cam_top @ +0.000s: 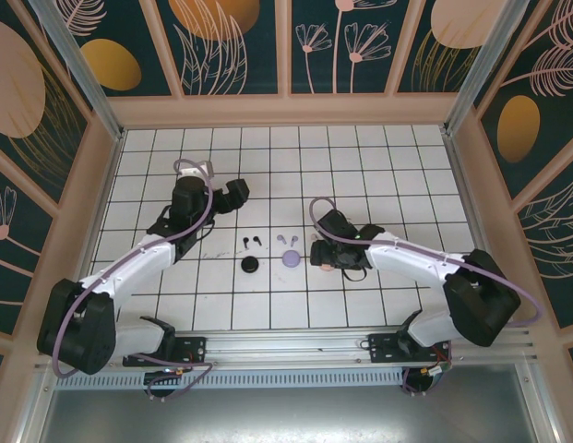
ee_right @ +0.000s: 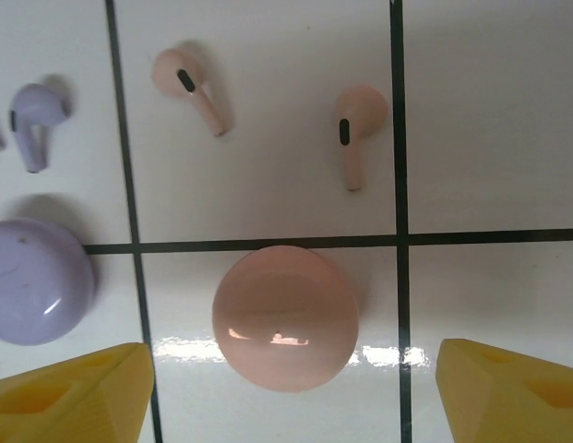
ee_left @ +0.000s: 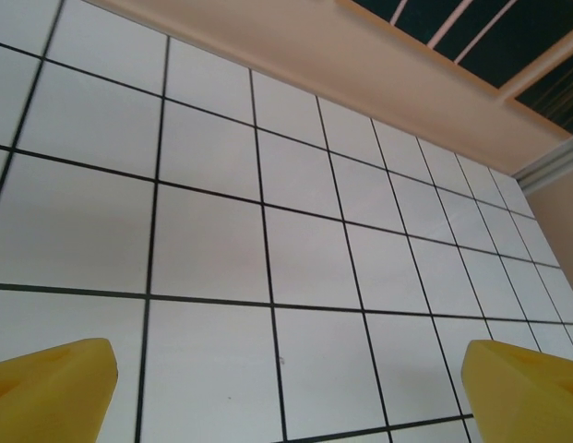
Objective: Insert wireless bluetooth earbuds into charging case
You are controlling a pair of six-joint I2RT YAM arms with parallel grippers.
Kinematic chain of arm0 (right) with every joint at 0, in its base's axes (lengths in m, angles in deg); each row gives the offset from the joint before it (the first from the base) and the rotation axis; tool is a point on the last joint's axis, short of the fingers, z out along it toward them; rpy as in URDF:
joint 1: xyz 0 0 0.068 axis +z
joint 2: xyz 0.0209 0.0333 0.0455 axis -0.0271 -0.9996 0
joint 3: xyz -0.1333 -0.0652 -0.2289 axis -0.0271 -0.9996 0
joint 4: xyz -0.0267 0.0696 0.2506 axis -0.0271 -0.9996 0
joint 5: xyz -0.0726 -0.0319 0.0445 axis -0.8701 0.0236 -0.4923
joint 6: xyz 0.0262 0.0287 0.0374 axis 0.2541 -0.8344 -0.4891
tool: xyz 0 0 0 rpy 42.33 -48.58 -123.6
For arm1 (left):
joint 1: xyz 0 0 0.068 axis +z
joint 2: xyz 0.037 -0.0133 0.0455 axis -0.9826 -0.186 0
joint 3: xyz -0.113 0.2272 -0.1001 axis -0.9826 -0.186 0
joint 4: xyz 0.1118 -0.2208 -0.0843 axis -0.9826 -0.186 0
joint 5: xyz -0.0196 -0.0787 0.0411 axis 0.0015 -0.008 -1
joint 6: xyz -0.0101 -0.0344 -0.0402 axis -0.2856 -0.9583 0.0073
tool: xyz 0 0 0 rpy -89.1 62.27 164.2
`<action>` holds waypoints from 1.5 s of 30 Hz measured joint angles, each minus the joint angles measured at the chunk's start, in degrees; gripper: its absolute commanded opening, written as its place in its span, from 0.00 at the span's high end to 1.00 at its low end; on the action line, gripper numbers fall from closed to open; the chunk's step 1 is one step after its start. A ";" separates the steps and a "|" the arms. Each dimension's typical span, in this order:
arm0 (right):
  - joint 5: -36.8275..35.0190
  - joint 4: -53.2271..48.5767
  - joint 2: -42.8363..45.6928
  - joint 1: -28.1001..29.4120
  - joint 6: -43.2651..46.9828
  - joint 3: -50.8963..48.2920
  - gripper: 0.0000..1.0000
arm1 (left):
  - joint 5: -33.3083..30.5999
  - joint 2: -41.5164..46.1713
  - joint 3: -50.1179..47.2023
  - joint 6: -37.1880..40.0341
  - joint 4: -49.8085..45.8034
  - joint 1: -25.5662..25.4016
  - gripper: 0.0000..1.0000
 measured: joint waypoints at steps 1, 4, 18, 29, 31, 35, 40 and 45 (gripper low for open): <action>-0.31 -0.09 -0.94 0.09 -0.02 0.26 0.24 | -0.33 -0.52 0.39 0.02 -0.07 -0.57 0.04; -0.55 -0.22 -2.27 0.26 0.02 0.46 0.25 | -0.68 -1.14 0.90 0.02 -0.33 -1.55 0.04; -0.72 0.50 -8.33 0.94 3.30 2.03 0.31 | -1.03 -2.19 2.03 0.63 -0.37 -2.36 0.03; -0.92 0.92 -11.08 0.96 5.62 3.74 0.34 | -1.01 -2.73 2.80 2.12 -0.79 -2.36 0.01; -0.94 1.03 -11.32 0.96 6.10 3.98 0.36 | -1.01 -2.80 2.80 2.19 -0.81 -2.36 0.01; -0.94 1.38 -11.96 0.96 6.47 4.20 0.42 | -0.94 -2.91 2.84 2.64 -0.81 -2.36 0.01; -0.90 1.40 -12.04 0.96 6.45 4.20 0.48 | -1.07 -2.95 3.28 2.78 -1.64 -2.36 0.01; -0.90 1.44 -11.91 0.96 6.43 4.17 0.53 | -2.99 -2.75 3.87 1.88 -2.23 -2.36 0.01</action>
